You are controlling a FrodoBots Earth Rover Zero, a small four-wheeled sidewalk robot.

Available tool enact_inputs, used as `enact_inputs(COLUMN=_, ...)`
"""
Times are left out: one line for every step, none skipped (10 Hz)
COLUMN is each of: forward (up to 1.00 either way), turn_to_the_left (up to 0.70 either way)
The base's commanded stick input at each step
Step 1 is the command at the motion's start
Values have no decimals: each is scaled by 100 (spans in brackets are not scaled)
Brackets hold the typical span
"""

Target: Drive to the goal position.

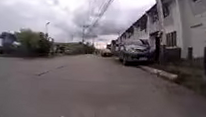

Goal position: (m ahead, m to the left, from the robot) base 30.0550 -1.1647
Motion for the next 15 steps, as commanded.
enact_inputs(forward=70, turn_to_the_left=3)
enact_inputs(forward=70, turn_to_the_left=4)
enact_inputs(forward=70, turn_to_the_left=7)
enact_inputs(forward=70, turn_to_the_left=5)
enact_inputs(forward=70, turn_to_the_left=6)
enact_inputs(forward=70, turn_to_the_left=13)
enact_inputs(forward=70, turn_to_the_left=7)
enact_inputs(forward=70, turn_to_the_left=2)
enact_inputs(forward=70, turn_to_the_left=6)
enact_inputs(forward=70, turn_to_the_left=0)
enact_inputs(forward=70, turn_to_the_left=0)
enact_inputs(forward=70, turn_to_the_left=0)
enact_inputs(forward=70, turn_to_the_left=0)
enact_inputs(forward=70, turn_to_the_left=0)
enact_inputs(forward=70, turn_to_the_left=2)
